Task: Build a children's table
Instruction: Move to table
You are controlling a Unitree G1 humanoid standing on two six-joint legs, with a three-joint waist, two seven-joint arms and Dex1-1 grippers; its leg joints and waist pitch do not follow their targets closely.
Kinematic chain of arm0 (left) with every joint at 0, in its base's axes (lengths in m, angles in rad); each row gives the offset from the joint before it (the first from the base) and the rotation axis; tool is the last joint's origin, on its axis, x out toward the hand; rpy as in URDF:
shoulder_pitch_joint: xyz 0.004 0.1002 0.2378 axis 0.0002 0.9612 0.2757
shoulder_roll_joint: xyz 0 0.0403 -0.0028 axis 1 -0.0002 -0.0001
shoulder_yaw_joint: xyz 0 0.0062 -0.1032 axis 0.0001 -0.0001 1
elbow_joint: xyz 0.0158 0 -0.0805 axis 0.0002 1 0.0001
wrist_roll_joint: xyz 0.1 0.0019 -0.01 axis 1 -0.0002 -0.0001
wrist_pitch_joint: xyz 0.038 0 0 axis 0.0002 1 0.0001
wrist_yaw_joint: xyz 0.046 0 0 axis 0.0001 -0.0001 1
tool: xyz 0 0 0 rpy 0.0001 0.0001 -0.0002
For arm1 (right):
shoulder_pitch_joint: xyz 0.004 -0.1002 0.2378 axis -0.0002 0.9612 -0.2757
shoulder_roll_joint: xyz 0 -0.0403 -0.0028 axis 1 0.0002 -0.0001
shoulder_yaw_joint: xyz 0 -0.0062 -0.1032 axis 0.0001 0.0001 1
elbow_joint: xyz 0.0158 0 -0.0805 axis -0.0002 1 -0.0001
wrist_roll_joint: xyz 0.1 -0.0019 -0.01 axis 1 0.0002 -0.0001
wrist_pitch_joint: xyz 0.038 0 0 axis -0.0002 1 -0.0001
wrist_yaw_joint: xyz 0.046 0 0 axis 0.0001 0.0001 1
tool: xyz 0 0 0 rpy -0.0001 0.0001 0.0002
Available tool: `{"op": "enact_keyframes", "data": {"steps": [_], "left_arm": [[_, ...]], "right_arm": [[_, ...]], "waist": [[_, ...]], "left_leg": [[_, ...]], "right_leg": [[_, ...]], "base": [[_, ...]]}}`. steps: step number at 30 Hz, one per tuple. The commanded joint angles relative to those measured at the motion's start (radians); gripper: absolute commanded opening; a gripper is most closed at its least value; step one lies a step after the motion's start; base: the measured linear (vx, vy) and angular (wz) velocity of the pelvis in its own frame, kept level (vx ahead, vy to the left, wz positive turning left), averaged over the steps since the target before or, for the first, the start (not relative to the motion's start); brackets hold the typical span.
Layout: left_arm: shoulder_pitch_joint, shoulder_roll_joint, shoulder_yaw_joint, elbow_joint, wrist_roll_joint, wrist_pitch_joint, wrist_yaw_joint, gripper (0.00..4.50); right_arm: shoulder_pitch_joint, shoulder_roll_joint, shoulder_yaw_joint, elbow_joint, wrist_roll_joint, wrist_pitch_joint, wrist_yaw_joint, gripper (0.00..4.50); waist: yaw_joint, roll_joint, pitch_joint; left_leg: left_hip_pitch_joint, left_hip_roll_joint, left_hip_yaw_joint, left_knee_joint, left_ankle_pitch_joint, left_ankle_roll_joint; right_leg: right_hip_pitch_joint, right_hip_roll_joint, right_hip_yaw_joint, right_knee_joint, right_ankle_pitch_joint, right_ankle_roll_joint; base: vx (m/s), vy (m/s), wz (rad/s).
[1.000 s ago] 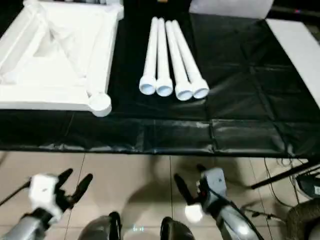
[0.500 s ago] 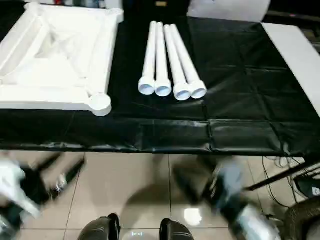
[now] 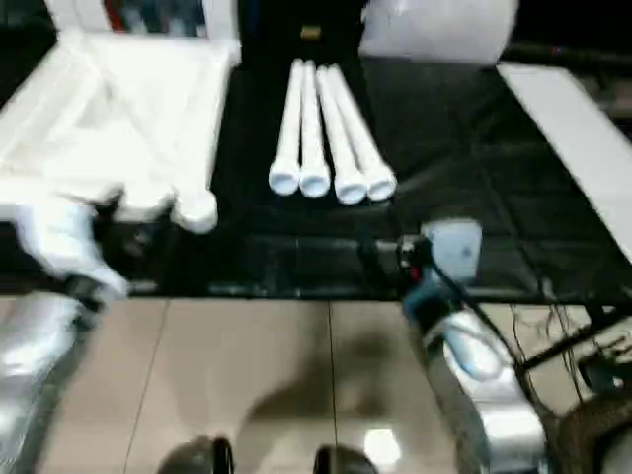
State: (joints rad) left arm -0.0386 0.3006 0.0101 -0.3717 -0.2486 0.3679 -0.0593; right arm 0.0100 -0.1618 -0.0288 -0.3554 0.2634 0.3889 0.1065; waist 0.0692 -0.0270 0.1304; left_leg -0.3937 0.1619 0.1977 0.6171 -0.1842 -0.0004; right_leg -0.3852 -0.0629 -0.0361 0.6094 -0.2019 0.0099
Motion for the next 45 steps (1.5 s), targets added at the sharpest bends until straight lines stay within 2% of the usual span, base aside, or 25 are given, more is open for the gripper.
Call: {"op": "enact_keyframes", "data": {"steps": [1, 5, 7, 10, 13, 17, 18, 19, 20, 22, 23, 24, 25, 26, 28, 29, 31, 34, 35, 37, 38, 41, 43, 44, 45], "left_arm": [[0.021, 0.004, -0.011, 0.014, 0.029, -0.007, 0.015, 3.38], [0.032, 0.006, -0.038, 0.021, 0.064, -0.002, -0.010, 3.38], [0.029, -0.008, -0.033, 0.028, 0.069, -0.002, -0.005, 3.38], [0.021, -0.023, -0.040, 0.047, 0.085, -0.014, 0.016, 3.38], [0.021, -0.036, -0.053, 0.046, 0.103, -0.016, 0.039, 3.38], [0.033, -0.043, -0.059, 0.029, 0.112, -0.004, 0.035, 3.38], [0.036, -0.046, -0.056, 0.022, 0.111, -0.007, 0.030, 3.38], [0.038, -0.052, -0.052, 0.018, 0.109, -0.015, 0.025, 3.38], [0.038, -0.058, -0.044, 0.013, 0.105, -0.020, 0.018, 3.38], [0.035, -0.051, -0.047, 0.010, 0.121, -0.015, 0.022, 3.38], [0.035, -0.050, -0.048, 0.010, 0.122, -0.015, 0.023, 3.38], [0.035, -0.048, -0.049, 0.006, 0.122, -0.014, 0.021, 3.38], [0.035, -0.047, -0.051, 0.003, 0.122, -0.014, 0.019, 3.38], [0.035, -0.046, -0.053, 0.000, 0.122, -0.015, 0.017, 3.38], [0.035, -0.048, -0.052, -0.007, 0.113, -0.004, 0.011, 3.38], [0.034, -0.047, -0.053, -0.009, 0.114, -0.001, 0.009, 3.38], [0.035, -0.048, -0.052, -0.011, 0.123, 0.003, 0.004, 3.38], [0.038, -0.045, -0.048, -0.015, 0.127, 0.013, -0.002, 3.73], [0.039, -0.041, -0.046, -0.016, 0.124, 0.017, 0.001, 3.73], [0.040, -0.041, -0.044, -0.015, 0.124, 0.018, 0.002, 3.94], [0.041, -0.043, -0.043, -0.015, 0.126, 0.018, -0.001, 4.09], [0.042, -0.046, -0.042, -0.013, 0.128, 0.017, -0.005, 4.27], [0.042, -0.053, -0.037, -0.008, 0.124, 0.019, -0.004, 4.40], [0.042, -0.055, -0.036, -0.005, 0.122, 0.018, -0.007, 4.40], [0.041, -0.055, -0.039, -0.002, 0.120, 0.018, -0.012, 4.40]], "right_arm": [[0.006, 0.001, 0.029, 0.019, -0.036, -0.063, 0.010, 4.50], [0.010, 0.044, 0.031, 0.022, 0.014, -0.080, 0.040, 4.50], [0.001, 0.057, 0.031, 0.024, 0.010, -0.061, 0.018, 4.50], [0.001, 0.030, 0.075, 0.031, -0.040, -0.028, 0.015, 4.50], [-0.001, 0.047, 0.072, 0.037, -0.044, -0.011, -0.001, 4.50], [-0.001, 0.054, 0.085, 0.034, -0.038, 0.002, 0.017, 4.50], [-0.002, 0.051, 0.095, 0.038, -0.056, -0.012, 0.016, 4.50], [-0.003, 0.051, 0.101, 0.040, -0.064, -0.020, 0.011, 4.50], [-0.006, 0.054, 0.106, 0.046, -0.059, -0.024, 0.015, 4.50], [-0.013, 0.053, 0.108, 0.057, -0.066, -0.041, 0.018, 4.50], [-0.014, 0.055, 0.108, 0.057, -0.063, -0.040, 0.022, 4.50], [-0.016, 0.058, 0.106, 0.058, -0.057, -0.035, 0.033, 4.50], [-0.017, 0.058, 0.106, 0.062, -0.058, -0.036, 0.037, 4.50], [-0.018, 0.058, 0.105, 0.065, -0.059, -0.037, 0.039, 4.50], [-0.018, 0.056, 0.103, 0.067, -0.056, -0.042, 0.045, 4.50], [-0.018, 0.061, 0.096, 0.066, -0.037, -0.043, 0.055, 4.50], [-0.019, 0.057, 0.098, 0.067, -0.036, -0.045, 0.054, 4.50], [-0.026, 0.044, 0.111, 0.088, -0.069, -0.072, 0.062, 4.50], [-0.025, 0.040, 0.120, 0.090, -0.095, -0.086, 0.062, 4.50], [-0.026, 0.045, 0.114, 0.090, -0.092, -0.081, 0.057, 4.50], [-0.027, 0.052, 0.105, 0.085, -0.076, -0.064, 0.055, 4.50], [-0.028, 0.053, 0.101, 0.073, -0.060, -0.029, 0.054, 4.50], [-0.029, 0.037, 0.114, 0.064, -0.063, -0.025, 0.071, 4.50], [-0.029, 0.032, 0.117, 0.065, -0.069, -0.037, 0.073, 4.50], [-0.029, 0.031, 0.117, 0.069, -0.072, -0.043, 0.076, 4.50]], "waist": [[0.036, 0.009, -0.076], [-0.020, 0.059, -0.097], [-0.029, 0.058, -0.093], [-0.026, 0.044, -0.098], [-0.017, 0.030, -0.096], [-0.033, 0.063, -0.094], [0.033, 0.066, -0.090], [0.017, -0.001, -0.125], [-0.008, -0.009, -0.115], [-0.003, 0.023, -0.077], [-0.014, 0.037, -0.073], [-0.062, 0.072, -0.061], [-0.025, 0.093, -0.059], [0.032, 0.117, -0.053], [0.025, 0.040, -0.109], [-0.008, 0.015, -0.071], [0.021, -0.005, -0.030], [0.031, 0.029, -0.090], [-0.006, 0.089, -0.123], [-0.050, 0.093, -0.157], [-0.048, 0.084, -0.163], [-0.050, 0.031, -0.136], [-0.027, -0.023, -0.103], [0.008, -0.049, -0.105], [0.010, -0.043, -0.120]], "left_leg": [[-0.012, 0.080, -0.080, 0.013, -0.147, 0.065], [0.073, 0.049, -0.046, -0.122, -0.297, 0.091], [0.062, 0.052, -0.028, -0.171, -0.424, 0.042], [0.037, 0.049, -0.022, -0.205, -0.646, -0.136], [0.076, 0.052, -0.090, -0.073, -0.631, -0.126], [-0.006, 0.062, -0.077, -0.240, -0.960, -0.264], [-0.082, 0.022, 0.021, -0.308, -0.960, -0.305], [-0.018, 0.020, 0.033, -0.213, -0.606, -0.258], [0.125, -0.020, -0.123, 0.146, -0.162, -0.116], [0.022, 0.004, -0.188, 0.159, -0.111, -0.099], [0.085, 0.014, -0.207, 0.166, -0.260, -0.142], [0.095, 0.048, -0.255, -0.012, -0.993, -0.236], [-0.031, 0.056, -0.251, -0.202, -1.379, -0.243], [-0.086, -0.016, -0.137, -0.220, -1.348, -0.221], [-0.037, -0.008, -0.073, -0.077, -0.861, -0.156], [0.078, -0.012, -0.140, 0.298, -0.302, -0.020], [-0.044, -0.033, -0.147, 0.245, -0.122, 0.006], [-0.031, 0.005, -0.117, 0.107, -0.133, 0.098], [0.138, 0.037, -0.152, -0.016, -0.130, 0.064], [0.245, 0.134, -0.300, -0.053, 0.036, 0.279], [0.237, 0.144, -0.278, -0.031, 0.211, 0.309], [0.159, 0.102, -0.160, -0.099, 0.161, 0.300], [0.101, 0.003, -0.066, -0.120, -0.209, 0.249], [0.133, -0.092, -0.059, 0.060, -0.296, 0.153], [0.134, -0.096, -0.077, 0.103, -0.253, 0.115]], "right_leg": [[0.068, -0.277, 0.155, -0.159, -0.515, -0.176], [-0.005, -0.017, -0.018, -0.040, -0.281, -0.165], [-0.008, 0.006, -0.061, 0.024, -0.180, -0.121], [0.012, -0.040, -0.043, 0.013, -0.196, -0.065], [-0.011, -0.180, 0.045, -0.123, -0.541, -0.089], [0.077, -0.021, -0.059, 0.050, -0.268, -0.060], [0.114, 0.024, -0.106, 0.145, -0.143, -0.079], [0.074, -0.062, -0.005, 0.097, -0.491, -0.056], [-0.108, -0.240, 0.072, -0.157, -0.959, -0.050], [0.044, -0.237, 0.044, -0.136, -0.947, -0.163], [0.019, -0.209, 0.000, -0.124, -0.878, -0.151], [0.003, -0.053, -0.108, -0.016, -0.666, -0.052], [0.119, 0.009, -0.085, 0.210, -0.299, -0.054], [0.184, 0.045, -0.121, 0.248, -0.276, -0.067], [0.186, -0.037, -0.017, 0.161, -0.750, -0.069], [0.045, -0.286, 0.093, -0.193, -1.297, -0.189], [0.168, -0.212, 0.123, -0.171, -1.225, -0.214], [0.265, -0.175, -0.060, -0.160, -0.764, -0.183], [0.208, -0.027, -0.105, -0.074, -0.460, -0.139], [0.030, 0.031, -0.075, 0.149, -0.263, -0.004], [-0.039, 0.001, -0.046, 0.176, -0.202, 0.055], [-0.077, -0.017, -0.027, 0.156, 0.055, 0.040], [0.009, -0.034, 0.029, -0.008, 0.018, -0.035], [0.040, -0.117, 0.143, -0.153, -0.695, -0.002], [0.064, -0.164, 0.182, -0.165, -0.860, -0.082]], "base": [[-0.036, 0.117, -0.13], [-0.027, 0.168, -0.01], [-0.052, 0.179, 0.09], [-0.083, 0.110, 0.06], [-0.072, 0.032, 0.05], [-0.095, 0.039, -0.11], [-0.145, 0.021, 0.11], [-0.091, -0.070, 0.23], [-0.015, -0.102, 0.09], [-0.008, -0.051, 0.04], [-0.046, 0.091, -0.10], [-0.046, 0.091, -0.10], [-0.103, 0.079, -0.03], [-0.090, 0.040, 0.02], [-0.045, 0.020, 0.01], [0.003, -0.075, 0.17], [0.002, -0.037, 0.08], [0.136, 0.047, 0.35], [0.131, 0.091, 0.62], [0.159, 0.084, 0.48], [0.229, 0.047, 0.14], [0.198, 0.036, 0.13], [0.168, -0.023, 0.04], [0.203, -0.093, 0.14], [0.203, -0.093, 0.14]]}}
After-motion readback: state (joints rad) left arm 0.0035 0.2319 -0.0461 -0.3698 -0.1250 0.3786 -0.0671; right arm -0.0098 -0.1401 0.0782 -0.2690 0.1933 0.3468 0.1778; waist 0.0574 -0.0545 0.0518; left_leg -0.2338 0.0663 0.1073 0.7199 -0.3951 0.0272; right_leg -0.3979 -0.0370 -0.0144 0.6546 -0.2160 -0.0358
